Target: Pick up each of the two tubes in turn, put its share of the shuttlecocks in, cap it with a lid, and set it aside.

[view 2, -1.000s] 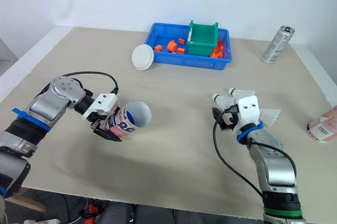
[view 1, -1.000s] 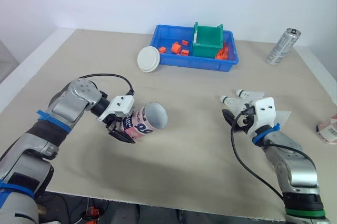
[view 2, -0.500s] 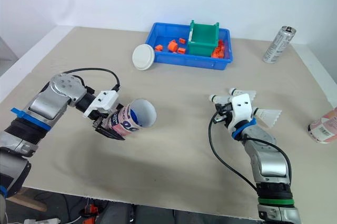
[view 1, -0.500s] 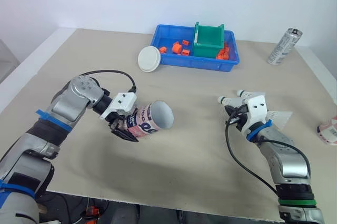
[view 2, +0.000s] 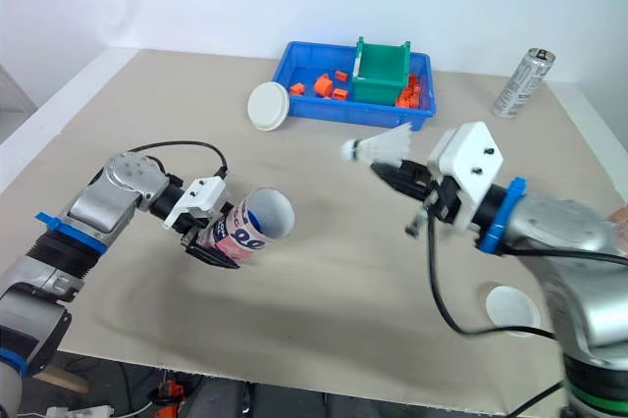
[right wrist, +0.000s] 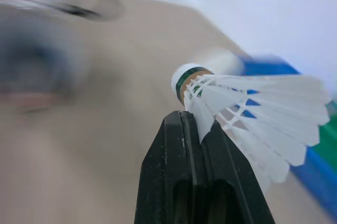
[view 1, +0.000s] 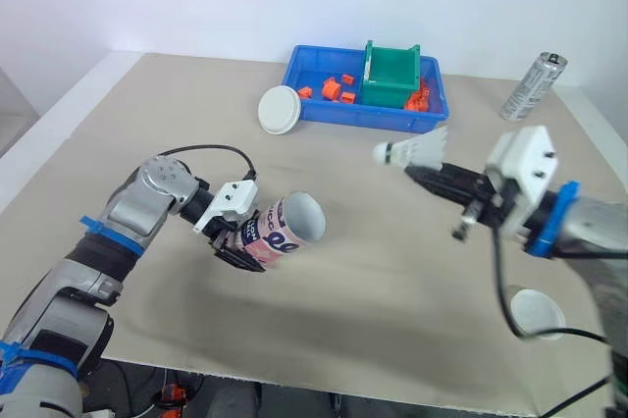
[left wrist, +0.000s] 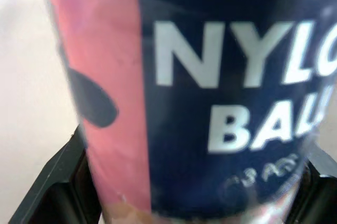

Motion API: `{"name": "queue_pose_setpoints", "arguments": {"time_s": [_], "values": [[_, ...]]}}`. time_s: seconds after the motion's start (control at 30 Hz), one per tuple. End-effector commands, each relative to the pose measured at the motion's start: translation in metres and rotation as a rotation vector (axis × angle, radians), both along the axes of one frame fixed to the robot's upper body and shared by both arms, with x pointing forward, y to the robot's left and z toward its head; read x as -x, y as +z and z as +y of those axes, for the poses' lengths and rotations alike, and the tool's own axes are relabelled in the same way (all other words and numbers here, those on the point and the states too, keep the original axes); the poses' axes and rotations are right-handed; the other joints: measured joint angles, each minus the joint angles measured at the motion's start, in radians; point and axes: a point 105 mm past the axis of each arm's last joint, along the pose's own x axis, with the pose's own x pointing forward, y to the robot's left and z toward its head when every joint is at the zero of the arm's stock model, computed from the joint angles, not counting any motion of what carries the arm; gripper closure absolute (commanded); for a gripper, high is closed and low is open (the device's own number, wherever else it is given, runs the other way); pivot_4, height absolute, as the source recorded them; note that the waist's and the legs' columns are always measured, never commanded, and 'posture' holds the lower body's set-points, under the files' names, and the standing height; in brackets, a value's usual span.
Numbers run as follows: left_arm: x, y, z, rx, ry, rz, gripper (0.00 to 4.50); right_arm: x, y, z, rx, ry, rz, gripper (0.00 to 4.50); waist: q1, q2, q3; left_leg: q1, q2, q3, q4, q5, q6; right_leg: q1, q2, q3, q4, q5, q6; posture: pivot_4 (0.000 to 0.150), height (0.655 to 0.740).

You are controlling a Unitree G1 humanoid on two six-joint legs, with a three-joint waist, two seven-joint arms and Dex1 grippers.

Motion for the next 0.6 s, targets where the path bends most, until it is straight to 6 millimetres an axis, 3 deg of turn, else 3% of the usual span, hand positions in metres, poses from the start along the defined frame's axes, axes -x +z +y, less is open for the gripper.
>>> {"name": "queue_pose_setpoints", "arguments": {"time_s": [0.03, 0.1, 0.3, 0.6], "values": [[0.001, 0.001, -0.002, 0.007, -0.011, -0.003, 0.65, 0.020, 0.001, 0.018, 0.074, 0.139, 0.009, 4.46, -0.001, 0.000, 0.000, 0.000, 0.000, 0.000, 0.000, 0.000, 0.000, 0.000, 0.000, 0.000, 0.000, 0.000, 0.000, 0.150, 0.7275], [0.000, 0.001, -0.004, 0.007, -0.013, -0.003, 0.65, 0.021, 0.001, 0.026, 0.098, 0.180, 0.001, 4.46, -0.002, 0.000, 0.000, 0.000, 0.000, 0.000, 0.001, 0.000, 0.000, 0.000, 0.000, 0.000, 0.000, 0.000, 0.000, 0.150, 0.7275], [-0.001, 0.005, -0.010, 0.021, -0.028, -0.014, 0.65, -0.003, -0.015, 0.044, 0.181, 0.212, -0.013, 4.46, -0.004, 0.000, 0.000, 0.001, 0.001, 0.002, 0.006, 0.000, 0.000, 0.000, -0.001, 0.001, 0.000, 0.001, -0.003, 0.150, 0.7275], [0.001, 0.010, -0.007, 0.037, -0.022, -0.027, 0.65, -0.006, -0.023, 0.039, 0.200, 0.246, 0.029, 4.46, -0.002, 0.000, 0.001, -0.002, 0.000, 0.003, 0.007, 0.000, 0.000, -0.002, -0.001, 0.001, 0.002, 0.002, 0.001, 0.150, 0.7275]]}}
